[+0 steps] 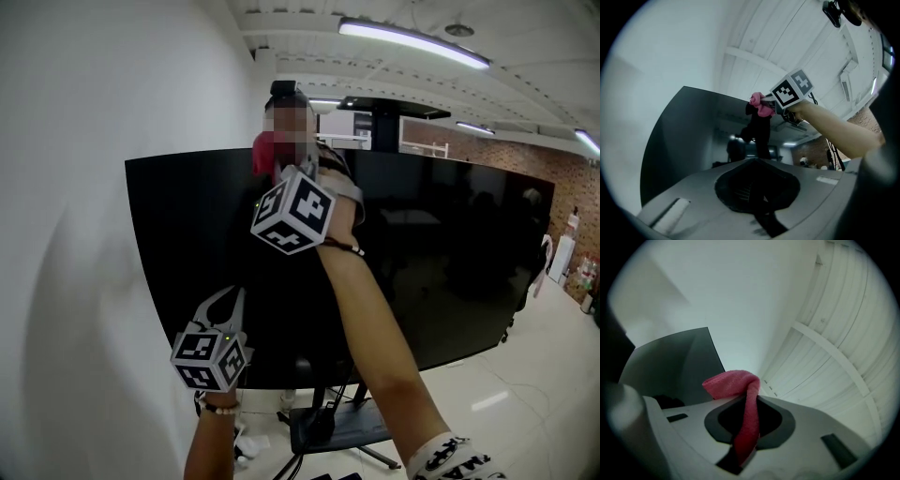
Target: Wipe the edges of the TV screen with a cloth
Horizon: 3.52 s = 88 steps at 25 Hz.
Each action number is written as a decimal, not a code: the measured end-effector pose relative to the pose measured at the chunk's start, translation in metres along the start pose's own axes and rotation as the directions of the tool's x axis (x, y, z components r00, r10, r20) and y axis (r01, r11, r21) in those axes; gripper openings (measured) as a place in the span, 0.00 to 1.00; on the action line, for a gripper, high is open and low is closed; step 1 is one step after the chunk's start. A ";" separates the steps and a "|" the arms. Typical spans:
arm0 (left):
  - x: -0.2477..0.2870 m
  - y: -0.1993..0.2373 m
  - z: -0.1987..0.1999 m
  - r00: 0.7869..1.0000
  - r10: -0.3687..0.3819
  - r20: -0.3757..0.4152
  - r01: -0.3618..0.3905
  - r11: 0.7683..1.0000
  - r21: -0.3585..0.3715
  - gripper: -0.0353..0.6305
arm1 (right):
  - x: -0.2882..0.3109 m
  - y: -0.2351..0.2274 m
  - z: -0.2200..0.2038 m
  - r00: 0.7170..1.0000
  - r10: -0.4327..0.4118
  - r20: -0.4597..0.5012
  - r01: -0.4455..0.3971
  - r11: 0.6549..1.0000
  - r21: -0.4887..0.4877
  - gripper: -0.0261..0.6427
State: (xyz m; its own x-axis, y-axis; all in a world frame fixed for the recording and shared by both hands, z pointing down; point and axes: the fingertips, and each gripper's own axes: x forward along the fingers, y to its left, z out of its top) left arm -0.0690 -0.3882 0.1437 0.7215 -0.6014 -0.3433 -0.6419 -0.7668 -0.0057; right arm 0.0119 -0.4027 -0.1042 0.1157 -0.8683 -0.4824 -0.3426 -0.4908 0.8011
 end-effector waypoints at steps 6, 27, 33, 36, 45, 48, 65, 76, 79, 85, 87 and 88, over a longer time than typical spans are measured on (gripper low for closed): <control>0.048 -0.059 0.021 0.998 -0.061 0.031 0.060 0.997 0.037 0.06 | -0.007 -0.052 -0.069 1.000 -0.013 -0.016 0.014 1.000 0.019 0.12; 0.161 -0.257 0.055 0.983 -0.177 0.053 0.171 0.979 0.107 0.06 | -0.059 -0.182 -0.248 0.997 -0.033 -0.069 0.033 0.999 -0.012 0.12; 0.179 -0.300 0.059 0.961 -0.273 0.047 0.265 0.956 0.129 0.06 | -0.076 -0.217 -0.300 0.982 -0.090 -0.164 0.085 0.996 -0.039 0.12; 0.185 -0.320 0.063 0.949 -0.313 0.047 0.305 0.944 0.128 0.06 | -0.085 -0.231 -0.322 0.975 -0.101 -0.196 0.095 0.995 -0.042 0.12; 0.225 -0.413 0.056 0.920 -0.390 0.039 0.383 0.915 0.130 0.06 | -0.113 -0.293 -0.417 0.957 -0.125 -0.263 0.122 0.992 -0.026 0.12; 0.240 -0.450 0.053 0.913 -0.403 0.057 0.396 0.911 0.112 0.06 | -0.126 -0.319 -0.459 0.950 -0.132 -0.284 0.128 0.991 -0.035 0.12; 0.289 -0.623 0.004 0.896 -0.441 0.044 0.437 0.896 0.082 0.06 | -0.204 -0.450 -0.673 0.888 -0.175 -0.425 0.196 0.981 0.006 0.12; 0.286 -0.649 -0.023 0.888 -0.460 -0.003 0.459 0.885 0.074 0.06 | -0.219 -0.430 -0.686 0.924 -0.080 -0.374 0.178 0.955 0.236 0.12; 0.282 -0.649 -0.032 0.889 -0.458 -0.023 0.459 0.886 0.069 0.06 | -0.223 -0.421 -0.693 0.928 -0.055 -0.368 0.174 0.939 0.297 0.12; 0.271 -0.647 -0.055 0.880 -0.470 -0.068 0.473 0.880 0.047 0.06 | -0.241 -0.391 -0.704 0.928 -0.019 -0.372 0.167 0.913 0.372 0.12; 0.268 -0.647 -0.064 0.878 -0.473 -0.078 0.477 0.878 0.037 0.06 | -0.246 -0.380 -0.709 0.926 -0.016 -0.376 0.169 0.910 0.378 0.12; 0.267 -0.648 -0.071 0.876 -0.475 -0.084 0.479 0.877 0.029 0.06 | -0.250 -0.374 -0.712 0.924 -0.014 -0.381 0.170 0.910 0.377 0.12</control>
State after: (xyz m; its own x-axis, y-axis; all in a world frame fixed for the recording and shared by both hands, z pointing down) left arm 0.5579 -0.0679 0.1220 0.9587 -0.1811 -0.2194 -0.2254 -0.9542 -0.1969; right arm 0.7751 -0.0543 -0.0307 0.4672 -0.8233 -0.3223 -0.6441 -0.5666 0.5139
